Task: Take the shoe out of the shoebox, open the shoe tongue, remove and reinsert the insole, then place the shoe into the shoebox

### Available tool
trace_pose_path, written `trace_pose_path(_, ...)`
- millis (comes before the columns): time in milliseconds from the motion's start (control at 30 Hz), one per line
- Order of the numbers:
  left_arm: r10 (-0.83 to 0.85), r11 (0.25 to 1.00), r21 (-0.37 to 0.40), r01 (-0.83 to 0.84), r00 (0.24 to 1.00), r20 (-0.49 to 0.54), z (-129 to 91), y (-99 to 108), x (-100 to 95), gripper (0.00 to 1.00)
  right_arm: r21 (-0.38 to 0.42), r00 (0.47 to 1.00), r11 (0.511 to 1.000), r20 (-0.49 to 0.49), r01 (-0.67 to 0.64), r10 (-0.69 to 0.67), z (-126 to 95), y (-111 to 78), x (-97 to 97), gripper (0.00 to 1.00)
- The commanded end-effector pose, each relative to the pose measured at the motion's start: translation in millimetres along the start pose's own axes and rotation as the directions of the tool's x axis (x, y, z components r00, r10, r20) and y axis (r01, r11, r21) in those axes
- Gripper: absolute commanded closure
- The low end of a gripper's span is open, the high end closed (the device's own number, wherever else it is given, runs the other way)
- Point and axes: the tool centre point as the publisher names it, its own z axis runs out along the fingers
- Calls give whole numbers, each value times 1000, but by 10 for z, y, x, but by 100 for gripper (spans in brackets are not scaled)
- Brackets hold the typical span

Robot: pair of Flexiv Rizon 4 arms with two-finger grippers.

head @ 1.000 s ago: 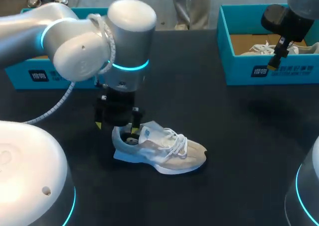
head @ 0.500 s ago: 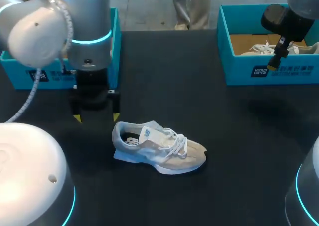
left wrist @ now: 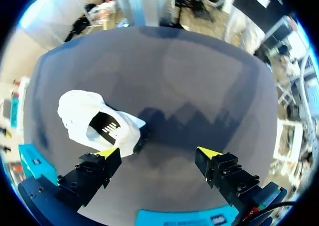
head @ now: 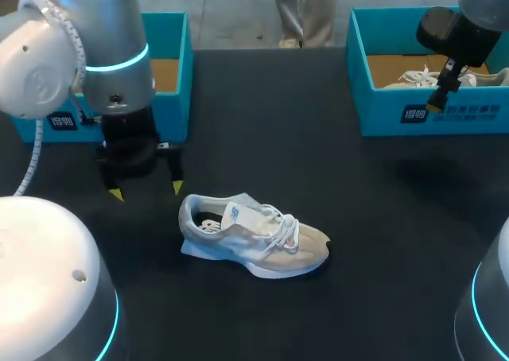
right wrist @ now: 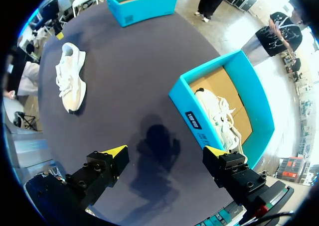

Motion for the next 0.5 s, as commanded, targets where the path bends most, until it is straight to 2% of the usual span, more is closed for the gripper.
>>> trace_pose_path(33, -142, 983, 129, 127, 984, 112, 62, 71, 63, 0, 0, 1000, 1000, 0, 0, 0, 1, -2, -1, 0)
trace_pose_path(100, -203, 967, 186, 175, 968, 147, 82, 80, 108, 0, 0, 1000, 1000, 0, 0, 0, 1, -2, -1, 0)
trace_pose_path(233, -334, 927, 251, 277, 917, 220, 110, 143, 190, 0, 0, 1000, 1000, 0, 0, 0, 1, -2, -1, 0)
trace_pose_path(500, -503, 833, 430, 348, 800, 328, 92, 170, 338, 0, 0, 1000, 1000, 0, 0, 0, 1, -2, -1, 0)
